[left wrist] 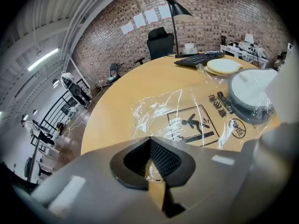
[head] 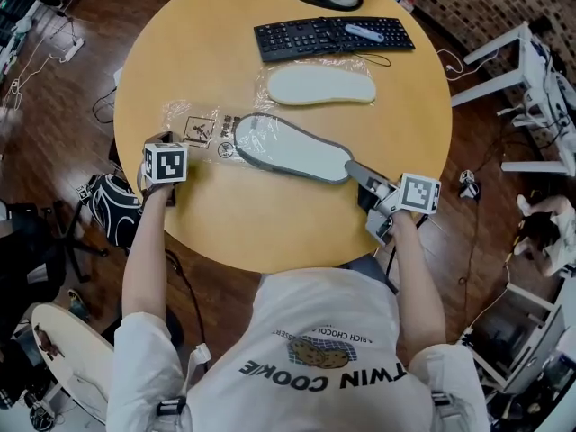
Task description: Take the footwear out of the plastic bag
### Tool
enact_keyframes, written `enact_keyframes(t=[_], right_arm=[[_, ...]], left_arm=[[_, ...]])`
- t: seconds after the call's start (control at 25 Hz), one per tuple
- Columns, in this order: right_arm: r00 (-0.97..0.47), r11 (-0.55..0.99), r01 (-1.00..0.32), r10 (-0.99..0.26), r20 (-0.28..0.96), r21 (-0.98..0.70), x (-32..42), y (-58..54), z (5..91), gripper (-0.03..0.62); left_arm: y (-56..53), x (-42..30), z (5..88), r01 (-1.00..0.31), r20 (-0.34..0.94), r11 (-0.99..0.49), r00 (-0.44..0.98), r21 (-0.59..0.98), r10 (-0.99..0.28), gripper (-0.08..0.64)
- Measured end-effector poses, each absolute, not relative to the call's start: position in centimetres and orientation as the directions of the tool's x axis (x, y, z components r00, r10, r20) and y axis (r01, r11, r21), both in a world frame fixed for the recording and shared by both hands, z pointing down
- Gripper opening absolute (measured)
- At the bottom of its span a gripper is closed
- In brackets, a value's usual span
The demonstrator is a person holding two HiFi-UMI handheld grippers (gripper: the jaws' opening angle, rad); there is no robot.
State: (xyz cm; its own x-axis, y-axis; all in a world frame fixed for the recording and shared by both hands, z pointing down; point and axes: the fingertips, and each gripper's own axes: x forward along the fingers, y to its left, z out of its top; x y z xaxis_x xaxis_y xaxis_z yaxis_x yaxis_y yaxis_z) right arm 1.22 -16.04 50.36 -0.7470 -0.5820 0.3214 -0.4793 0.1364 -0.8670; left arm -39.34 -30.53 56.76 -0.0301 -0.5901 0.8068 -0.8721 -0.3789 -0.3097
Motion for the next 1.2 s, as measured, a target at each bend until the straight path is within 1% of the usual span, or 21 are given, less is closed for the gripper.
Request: enact_keyframes(t=[0.28,0.52,0.72,1.0,1.2], right_arm=[[-0.715,0.077,-0.469,-0.619,0.326,-0.88,4.2,-13.9,50.6,0.067],[-0.698,0.054,-0.443,-0.647,0.306,-0.895,6.6,-12.9,49.8,0.064],[-0.698,0.063,-0.362,-0.679,0.226,-0.93,8.3,-12.1,48.1,0.061],[-0.686,0.098,-0.344,-0.705,0.179,-0.934,9.7,-11.6,45.8,0.06],[-0.675,0.126,-0.287,-0.73,0.108,-0.95,10.8,-11.4,43.5,0.06]], left_arm=[[-30.5,-39.4,56.9,-0.851,0.804,-0.398,-0.045,-0.342,-0.593,0.003],[-30.5,-39.4,56.7,-0.86,0.806,-0.391,-0.038,-0.327,-0.59,0.003],[-30.3,-39.3,56.8,-0.863,0.808,-0.39,-0.036,-0.322,-0.588,0.003],[-30.5,-39.4,56.8,-0.858,0.811,-0.4,-0.034,-0.324,-0.584,0.003],[-30.5,-39.3,56.9,-0.855,0.812,-0.404,-0.035,-0.326,-0.582,0.003]])
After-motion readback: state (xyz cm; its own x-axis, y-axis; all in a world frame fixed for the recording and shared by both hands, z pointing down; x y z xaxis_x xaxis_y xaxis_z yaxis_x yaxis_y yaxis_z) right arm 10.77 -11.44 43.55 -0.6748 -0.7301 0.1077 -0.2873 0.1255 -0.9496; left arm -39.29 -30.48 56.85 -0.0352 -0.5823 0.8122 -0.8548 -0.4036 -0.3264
